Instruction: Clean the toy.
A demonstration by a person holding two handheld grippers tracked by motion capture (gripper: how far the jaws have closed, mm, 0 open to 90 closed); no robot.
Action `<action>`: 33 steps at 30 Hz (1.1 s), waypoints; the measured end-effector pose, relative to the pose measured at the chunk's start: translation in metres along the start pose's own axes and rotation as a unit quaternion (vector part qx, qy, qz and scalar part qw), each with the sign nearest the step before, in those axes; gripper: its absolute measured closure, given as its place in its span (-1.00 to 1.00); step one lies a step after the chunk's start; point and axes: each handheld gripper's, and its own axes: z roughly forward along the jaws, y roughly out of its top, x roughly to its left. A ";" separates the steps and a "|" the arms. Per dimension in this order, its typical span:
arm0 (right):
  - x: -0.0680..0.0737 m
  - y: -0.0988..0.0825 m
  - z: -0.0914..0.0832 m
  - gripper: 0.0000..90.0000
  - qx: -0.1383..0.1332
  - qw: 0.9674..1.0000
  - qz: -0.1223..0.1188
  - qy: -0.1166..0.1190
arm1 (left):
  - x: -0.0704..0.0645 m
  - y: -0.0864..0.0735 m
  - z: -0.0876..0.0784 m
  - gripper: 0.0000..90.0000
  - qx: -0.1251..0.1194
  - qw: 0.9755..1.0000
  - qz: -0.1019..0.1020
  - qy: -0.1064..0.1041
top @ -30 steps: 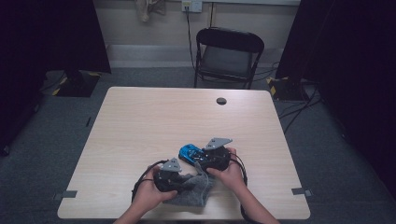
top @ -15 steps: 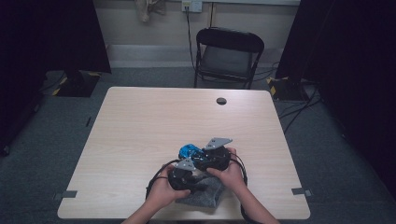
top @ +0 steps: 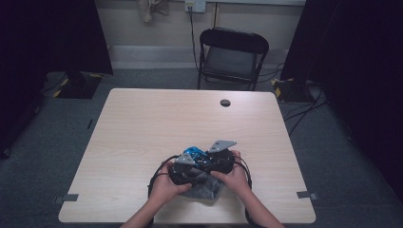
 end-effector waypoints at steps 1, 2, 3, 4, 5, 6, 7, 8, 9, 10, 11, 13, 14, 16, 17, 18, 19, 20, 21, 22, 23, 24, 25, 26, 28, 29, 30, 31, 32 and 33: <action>0.000 0.000 0.000 -0.07 0.000 1.000 0.000 0.000 | 0.000 0.000 0.000 0.66 0.000 1.000 0.000 0.000; 0.000 0.000 0.000 -0.07 0.000 1.000 0.000 0.000 | 0.001 -0.001 -0.002 0.66 -0.001 1.000 0.001 0.007; 0.000 0.000 0.000 -0.07 0.000 1.000 0.000 0.000 | 0.002 -0.001 -0.004 0.66 -0.001 1.000 0.001 0.009; 0.000 0.000 0.000 -0.07 0.001 1.000 0.000 0.000 | 0.004 -0.001 -0.005 0.66 0.001 1.000 0.005 0.014; 0.000 0.000 0.000 -0.07 0.001 1.000 0.000 0.000 | 0.005 -0.002 -0.007 0.66 0.000 1.000 0.004 0.015; 0.000 0.000 0.000 -0.07 0.001 1.000 -0.001 0.000 | 0.006 -0.003 -0.008 0.66 0.001 1.000 0.004 0.016; 0.000 0.000 0.000 -0.07 0.001 1.000 -0.001 0.001 | 0.007 -0.003 -0.010 0.66 0.001 1.000 0.003 0.020; 0.000 0.000 0.000 -0.07 0.001 1.000 -0.001 0.001 | 0.008 -0.003 -0.011 0.66 0.002 1.000 0.008 0.025; 0.000 0.000 0.000 -0.07 0.002 1.000 -0.001 0.001 | 0.009 -0.004 -0.013 0.66 0.001 1.000 0.003 0.027; 0.000 0.000 0.000 -0.06 0.002 1.000 -0.001 0.001 | 0.011 -0.004 -0.015 0.66 0.003 0.999 0.004 0.031; 0.000 0.001 0.000 -0.07 0.003 1.000 -0.001 0.001 | 0.013 -0.004 -0.017 0.66 0.004 0.999 0.004 0.034; 0.000 0.000 0.000 -0.07 0.002 1.000 -0.002 0.001 | 0.017 -0.006 -0.021 0.66 0.002 0.999 -0.001 0.043; 0.000 0.000 0.000 -0.07 0.001 1.000 -0.001 0.001 | 0.019 -0.007 -0.024 0.66 0.002 0.999 -0.002 0.047; 0.000 0.000 0.000 -0.07 0.002 1.000 -0.002 0.001 | 0.024 -0.009 -0.028 0.66 -0.001 0.998 -0.008 0.055; 0.000 0.001 0.000 -0.07 0.003 1.000 -0.001 0.001 | 0.026 -0.010 -0.030 0.66 -0.003 0.998 -0.010 0.060; 0.000 0.001 0.000 -0.07 0.003 1.000 -0.001 0.001 | 0.028 -0.011 -0.033 0.66 -0.002 0.998 -0.010 0.065; 0.000 0.001 0.000 -0.07 0.003 1.000 -0.001 0.001 | 0.031 -0.012 -0.035 0.66 -0.004 0.997 -0.011 0.072; 0.000 0.001 0.000 -0.07 0.004 1.000 -0.001 0.001 | 0.033 -0.013 -0.037 0.67 -0.007 0.997 -0.015 0.074; 0.000 0.001 0.000 -0.07 0.004 1.000 -0.001 0.001 | 0.035 -0.014 -0.039 0.67 -0.007 0.997 -0.018 0.078; 0.000 0.001 0.000 -0.07 0.004 1.000 -0.001 0.001 | 0.037 -0.014 -0.040 0.67 -0.009 0.996 -0.019 0.083; 0.000 0.001 0.000 -0.07 0.004 1.000 -0.001 0.001 | 0.038 -0.015 -0.042 0.67 -0.011 0.996 -0.022 0.086; 0.000 0.001 0.000 -0.07 0.005 1.000 -0.002 0.001 | 0.040 -0.015 -0.044 0.67 -0.010 0.996 -0.023 0.087; 0.000 0.001 0.000 -0.07 0.005 1.000 -0.002 0.001 | 0.042 -0.016 -0.046 0.67 -0.011 0.995 -0.024 0.093; 0.000 0.001 0.000 -0.07 0.004 1.000 -0.002 0.000 | 0.044 -0.016 -0.047 0.67 -0.011 0.995 -0.026 0.094; 0.000 0.001 0.000 -0.07 0.003 1.000 -0.002 0.000 | 0.047 -0.017 -0.049 0.67 -0.014 0.995 -0.030 0.098; 0.000 0.000 0.000 -0.07 0.002 1.000 -0.002 0.000 | 0.049 -0.017 -0.050 0.67 -0.014 0.994 -0.030 0.100; 0.000 0.001 0.000 -0.07 0.003 1.000 -0.002 0.000 | 0.051 -0.018 -0.052 0.67 -0.013 0.994 -0.031 0.104; 0.000 0.001 0.000 -0.07 0.003 1.000 -0.002 0.000 | 0.052 -0.018 -0.053 0.67 -0.014 0.993 -0.030 0.110; 0.000 0.001 0.000 -0.07 0.004 1.000 -0.002 0.000 | 0.053 -0.018 -0.054 0.67 -0.014 0.993 -0.034 0.111; 0.000 0.001 0.000 -0.07 0.003 1.000 -0.001 0.000 | 0.055 -0.018 -0.056 0.67 -0.015 0.993 -0.033 0.117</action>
